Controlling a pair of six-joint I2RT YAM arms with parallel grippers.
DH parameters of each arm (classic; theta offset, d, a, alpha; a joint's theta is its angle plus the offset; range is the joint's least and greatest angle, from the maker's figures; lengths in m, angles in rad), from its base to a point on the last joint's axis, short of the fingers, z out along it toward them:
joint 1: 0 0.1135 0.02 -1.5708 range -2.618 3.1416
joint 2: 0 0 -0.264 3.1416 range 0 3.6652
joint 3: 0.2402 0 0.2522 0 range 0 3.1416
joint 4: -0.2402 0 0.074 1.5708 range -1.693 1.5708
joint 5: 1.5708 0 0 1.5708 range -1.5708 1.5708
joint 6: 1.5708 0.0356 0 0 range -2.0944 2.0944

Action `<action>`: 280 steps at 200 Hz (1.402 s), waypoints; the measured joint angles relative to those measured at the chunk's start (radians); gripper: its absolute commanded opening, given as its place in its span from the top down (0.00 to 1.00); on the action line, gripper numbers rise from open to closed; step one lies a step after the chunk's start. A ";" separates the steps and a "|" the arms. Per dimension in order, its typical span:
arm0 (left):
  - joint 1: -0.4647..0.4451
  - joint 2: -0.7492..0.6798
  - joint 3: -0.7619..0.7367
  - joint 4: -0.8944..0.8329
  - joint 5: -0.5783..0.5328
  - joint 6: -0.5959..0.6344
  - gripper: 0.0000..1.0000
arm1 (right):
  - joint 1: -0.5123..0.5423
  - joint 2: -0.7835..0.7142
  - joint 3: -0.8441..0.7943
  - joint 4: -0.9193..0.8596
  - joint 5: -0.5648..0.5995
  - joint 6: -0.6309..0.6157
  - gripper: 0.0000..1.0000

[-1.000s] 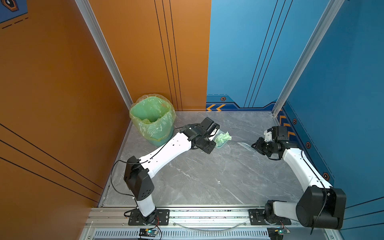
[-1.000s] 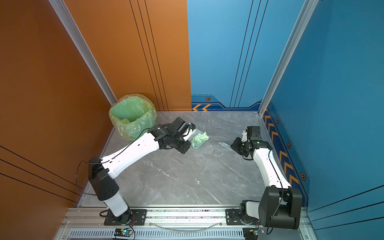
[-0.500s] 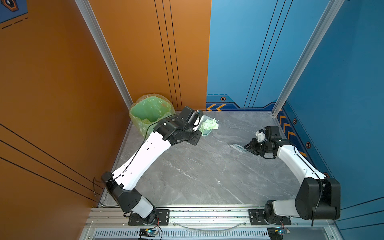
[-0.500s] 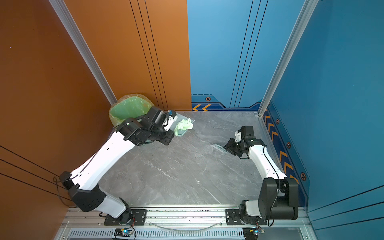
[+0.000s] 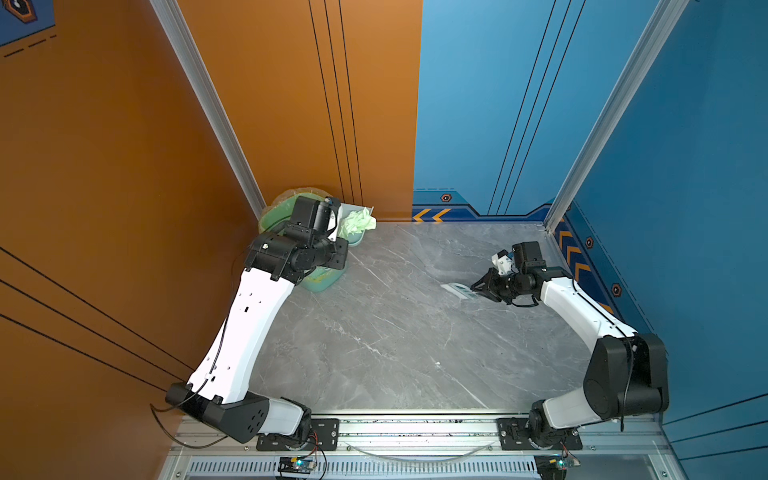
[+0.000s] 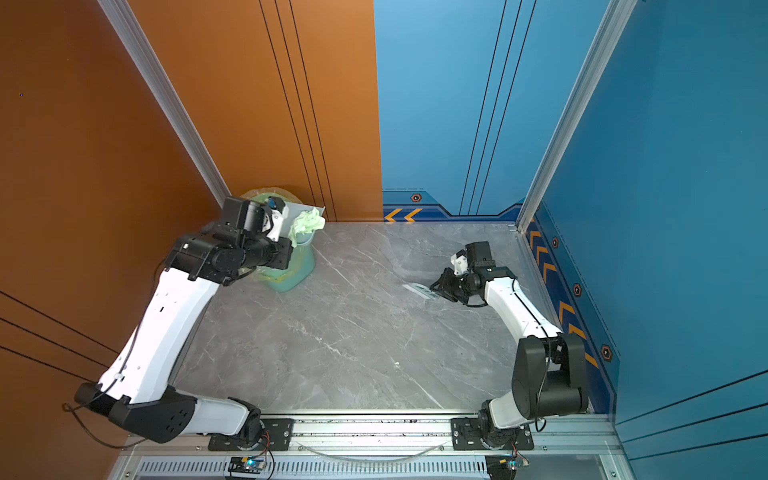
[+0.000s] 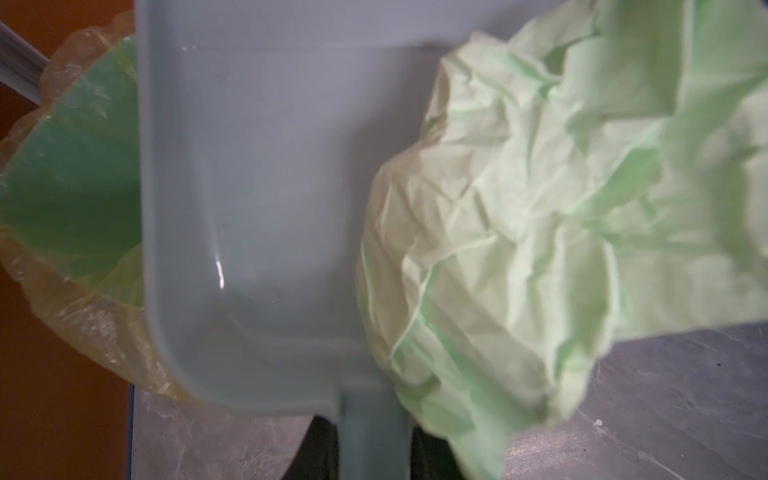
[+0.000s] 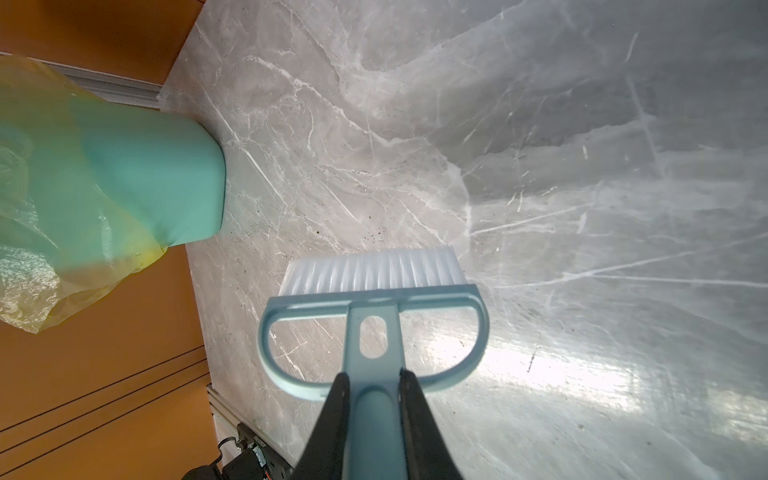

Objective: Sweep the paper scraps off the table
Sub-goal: 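Lift the dustpan with the scrap and carry it to the bin with the left gripper, then tip the dustpan over the bin opening with the left gripper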

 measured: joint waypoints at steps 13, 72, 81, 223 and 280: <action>0.049 -0.013 0.000 -0.010 0.006 0.000 1.00 | 0.010 0.015 0.007 0.004 -0.002 0.000 1.00; 0.288 0.006 0.063 -0.068 0.091 0.001 1.00 | 0.044 0.089 0.029 0.004 -0.002 0.010 1.00; 0.314 0.021 0.084 -0.072 0.106 0.002 1.00 | 0.049 0.102 0.039 0.004 -0.002 0.011 1.00; 0.422 0.262 0.266 -0.138 0.027 0.039 1.00 | 0.113 0.112 0.059 0.005 -0.005 0.026 1.00; 0.411 0.367 0.362 -0.185 -0.134 0.084 1.00 | 0.126 0.112 0.065 0.004 -0.005 0.037 1.00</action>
